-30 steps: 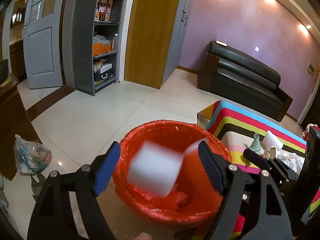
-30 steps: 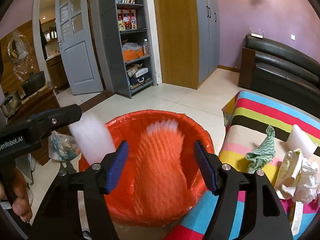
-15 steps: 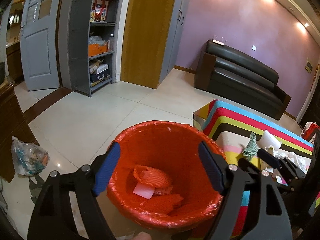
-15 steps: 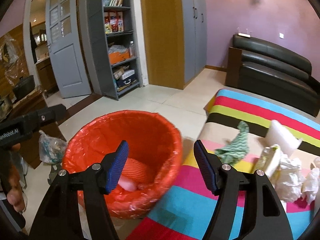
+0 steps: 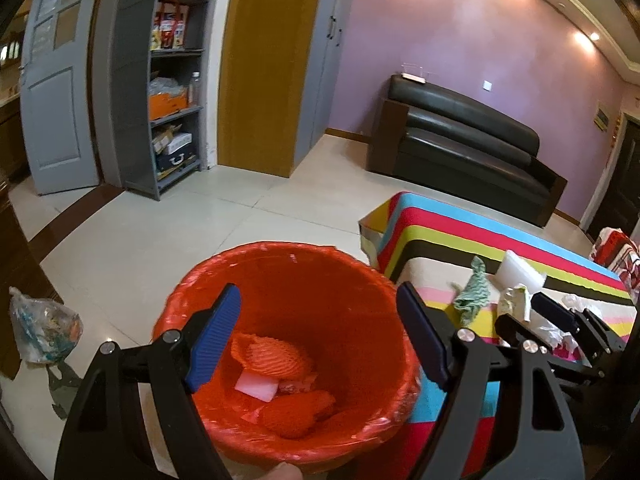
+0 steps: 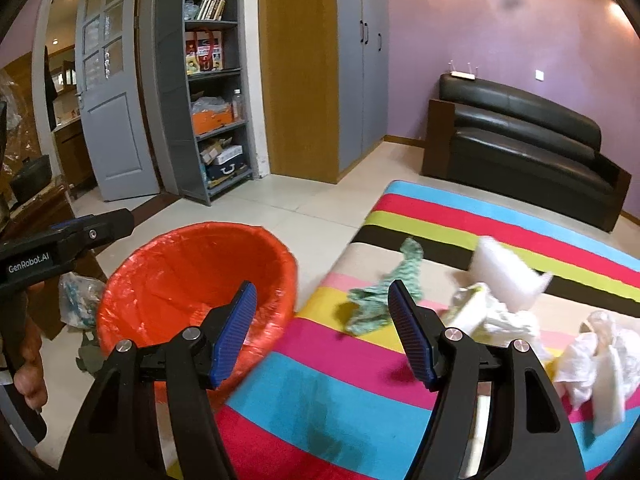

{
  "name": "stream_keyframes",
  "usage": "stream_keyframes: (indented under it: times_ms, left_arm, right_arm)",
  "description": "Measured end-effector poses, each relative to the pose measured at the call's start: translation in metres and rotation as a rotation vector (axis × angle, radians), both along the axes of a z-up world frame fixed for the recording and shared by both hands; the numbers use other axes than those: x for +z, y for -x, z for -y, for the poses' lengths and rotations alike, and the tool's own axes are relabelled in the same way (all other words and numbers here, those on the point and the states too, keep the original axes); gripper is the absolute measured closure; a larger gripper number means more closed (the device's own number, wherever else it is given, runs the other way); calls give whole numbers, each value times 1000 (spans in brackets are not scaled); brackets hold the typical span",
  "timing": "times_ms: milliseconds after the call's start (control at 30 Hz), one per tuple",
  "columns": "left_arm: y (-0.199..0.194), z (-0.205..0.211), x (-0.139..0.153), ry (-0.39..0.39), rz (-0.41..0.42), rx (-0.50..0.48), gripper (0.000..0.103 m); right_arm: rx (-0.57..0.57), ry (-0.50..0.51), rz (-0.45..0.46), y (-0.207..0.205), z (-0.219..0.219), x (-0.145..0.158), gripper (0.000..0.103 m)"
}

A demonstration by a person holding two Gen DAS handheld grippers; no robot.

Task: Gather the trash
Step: 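Move both open tools back over the table toward the white cup and tissues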

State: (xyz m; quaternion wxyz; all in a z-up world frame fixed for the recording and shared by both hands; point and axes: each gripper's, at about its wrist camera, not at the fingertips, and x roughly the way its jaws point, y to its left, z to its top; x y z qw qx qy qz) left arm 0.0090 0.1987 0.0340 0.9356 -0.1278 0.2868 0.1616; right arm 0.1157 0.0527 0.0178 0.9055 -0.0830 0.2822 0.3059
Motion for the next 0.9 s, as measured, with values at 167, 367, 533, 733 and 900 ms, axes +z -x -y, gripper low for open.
stream_keyframes:
  times_ms: [167, 367, 533, 733, 900]
  left_arm:
    - [-11, 16, -2, 3, 4, -34, 26]
    - [-26, 33, -6, 4, -2, -73, 26]
    - [-39, 48, -10, 11, -5, -101, 26]
    - [-57, 73, -17, 18, -11, -152, 28]
    - [-72, 95, -24, 28, -22, -199, 31]
  right_arm:
    - [-24, 3, 8, -3, 22, 0, 36]
    - [-68, 7, 3, -10, 51, 0, 35]
    - [-110, 14, 7, -15, 76, 0, 35]
    - [-162, 28, 2, -25, 111, -2, 35]
    - [-206, 38, -9, -33, 143, -6, 35]
